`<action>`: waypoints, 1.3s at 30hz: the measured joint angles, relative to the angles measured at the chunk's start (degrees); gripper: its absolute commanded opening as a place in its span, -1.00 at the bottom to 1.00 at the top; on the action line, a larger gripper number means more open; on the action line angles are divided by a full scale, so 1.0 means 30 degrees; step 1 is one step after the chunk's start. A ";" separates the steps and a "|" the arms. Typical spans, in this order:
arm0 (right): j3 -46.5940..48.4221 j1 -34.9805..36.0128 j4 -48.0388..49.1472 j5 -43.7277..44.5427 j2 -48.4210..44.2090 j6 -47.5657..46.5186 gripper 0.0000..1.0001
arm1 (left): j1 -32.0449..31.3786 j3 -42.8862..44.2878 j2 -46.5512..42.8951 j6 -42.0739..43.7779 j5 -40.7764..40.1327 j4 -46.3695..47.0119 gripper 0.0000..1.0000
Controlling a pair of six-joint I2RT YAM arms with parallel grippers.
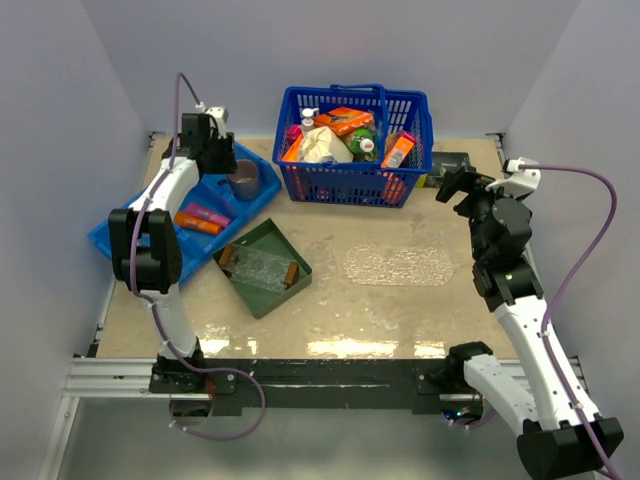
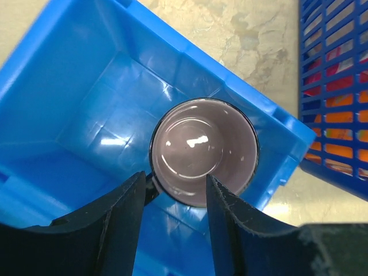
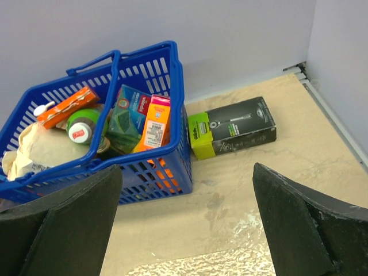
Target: Prepare toiletry sets of a toothbrush and toothpaste on the tray
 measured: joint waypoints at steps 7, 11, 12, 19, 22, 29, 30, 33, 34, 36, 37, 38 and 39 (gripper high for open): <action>0.0138 0.0000 -0.0510 -0.0321 0.0291 -0.0007 0.96 | -0.0029 0.0721 0.1800 0.0007 0.0182 -0.0262 0.00; 0.0240 0.0000 -0.0561 -0.0532 0.0408 0.0000 0.96 | -0.0036 0.1275 0.2353 0.0007 -0.0036 -0.0401 -0.09; 0.0291 0.0000 -0.0568 -0.0656 0.0488 0.0000 0.96 | -0.0036 0.1413 0.2492 0.0015 -0.0051 -0.0408 -0.16; 0.0503 0.0000 -0.0750 -0.0823 0.0933 0.0000 0.96 | 0.0000 0.1756 0.3279 0.0015 -0.0131 -0.0408 -0.50; 0.0525 0.0000 -0.0787 -0.0882 0.0969 0.0000 0.96 | 0.0000 0.1763 0.3483 0.0029 -0.0153 -0.0423 -0.74; 0.0874 0.0000 -0.0809 -0.1071 0.1508 0.0007 0.96 | -0.0007 0.1843 0.3585 0.0044 0.0051 -0.0474 -1.00; 0.0947 0.0000 -0.0852 -0.1100 0.1625 0.0000 0.96 | -0.0007 0.1843 0.3577 0.0036 0.0073 -0.0466 -1.00; 0.1399 0.0000 -0.1005 -0.1246 0.2368 0.0007 0.96 | 0.0000 0.1843 0.3541 0.0000 0.0138 -0.0459 -1.00; 0.1530 0.0000 -0.1042 -0.1275 0.2645 0.0007 0.96 | 0.0000 0.1800 0.3504 -0.0007 0.0138 -0.0459 -1.00; 0.1785 0.0000 -0.1195 -0.1413 0.3133 0.0029 0.95 | 0.0000 0.1530 0.3264 -0.0029 0.0146 -0.0408 -1.00; 0.1894 0.0000 -0.1260 -0.1501 0.3388 0.0044 0.95 | 0.0000 0.1311 0.3038 -0.0073 0.0138 -0.0430 -1.00; 0.1982 0.0000 -0.1333 -0.1668 0.3643 0.0073 0.95 | 0.0000 0.1093 0.2769 -0.0117 0.0131 -0.0452 -1.00; 0.2004 0.0000 -0.1370 -0.1778 0.3847 0.0102 0.95 | 0.0000 0.0889 0.2448 -0.0168 0.0138 -0.0495 -1.00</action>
